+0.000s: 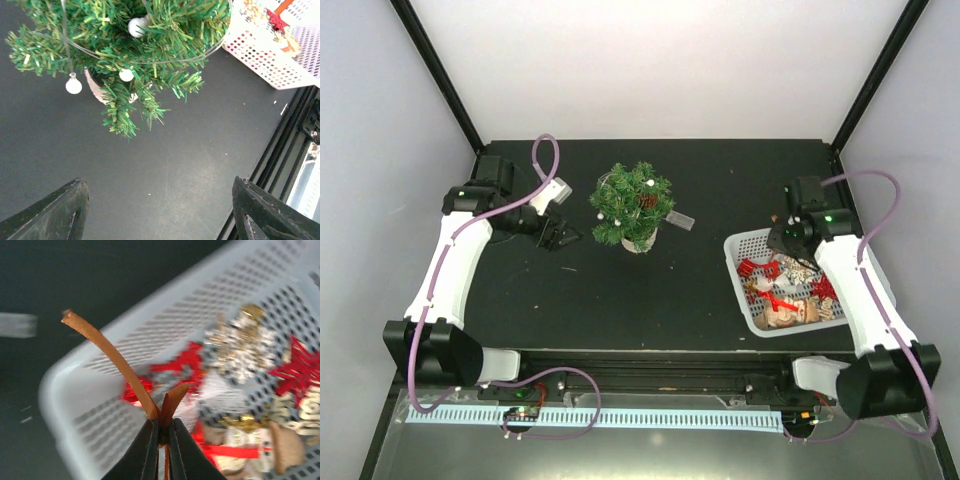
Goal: Decorate the small christmas tree
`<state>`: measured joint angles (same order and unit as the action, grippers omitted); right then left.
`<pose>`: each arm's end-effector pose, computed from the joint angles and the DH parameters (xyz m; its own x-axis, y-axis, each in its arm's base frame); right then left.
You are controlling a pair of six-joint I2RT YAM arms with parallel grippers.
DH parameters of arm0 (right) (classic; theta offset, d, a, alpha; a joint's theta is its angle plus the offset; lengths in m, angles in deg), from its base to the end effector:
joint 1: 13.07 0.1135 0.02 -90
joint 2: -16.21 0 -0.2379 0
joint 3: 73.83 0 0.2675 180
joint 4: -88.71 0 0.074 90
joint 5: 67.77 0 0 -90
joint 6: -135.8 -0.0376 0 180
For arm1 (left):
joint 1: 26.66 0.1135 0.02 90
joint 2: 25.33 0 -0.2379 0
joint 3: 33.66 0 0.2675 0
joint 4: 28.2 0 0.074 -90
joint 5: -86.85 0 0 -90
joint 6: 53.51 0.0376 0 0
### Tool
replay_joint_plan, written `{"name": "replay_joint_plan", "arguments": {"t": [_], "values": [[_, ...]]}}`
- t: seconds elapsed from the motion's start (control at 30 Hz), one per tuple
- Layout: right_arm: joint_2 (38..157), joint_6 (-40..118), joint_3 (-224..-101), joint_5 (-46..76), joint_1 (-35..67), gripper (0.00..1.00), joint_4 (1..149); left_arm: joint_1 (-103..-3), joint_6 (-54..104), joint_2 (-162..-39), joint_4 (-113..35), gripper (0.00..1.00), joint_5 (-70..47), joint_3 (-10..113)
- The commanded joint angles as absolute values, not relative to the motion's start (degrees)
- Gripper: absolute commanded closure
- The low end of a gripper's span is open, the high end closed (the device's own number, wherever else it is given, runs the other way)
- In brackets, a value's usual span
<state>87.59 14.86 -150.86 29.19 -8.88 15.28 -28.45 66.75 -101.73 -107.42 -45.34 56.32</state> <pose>0.2520 0.0139 0.2622 -0.8057 0.4527 -0.3820 0.4517 0.8868 0.0982 0.2652 -0.0336 0.3147 -0.6353 0.3934 -0.6646 0.7180 0.6178 -0.3206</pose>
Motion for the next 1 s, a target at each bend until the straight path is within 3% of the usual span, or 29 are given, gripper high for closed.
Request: {"name": "replay_joint_plan", "arguments": {"t": [0.0, 0.3, 0.67, 0.97], "values": [[84.0, 12.7, -160.3, 32.6, 1.3, 0.90, 9.8, -27.3, 65.6, -102.1, -107.1, 0.21, -46.3, 59.4], [93.6, 14.5, -185.5, 26.6, 16.3, 0.88, 5.3, -25.0, 65.2, -102.1, -107.1, 0.21, -47.1, 59.9], [123.5, 22.2, -227.1, 24.8, 35.1, 0.87, -10.3, -21.4, 67.4, -100.8, -107.5, 0.21, -46.4, 59.2], [129.2, 23.3, -228.4, 20.1, 40.5, 0.85, -7.6, -19.3, 68.4, -100.8, -107.5, 0.21, -46.9, 58.4]]}}
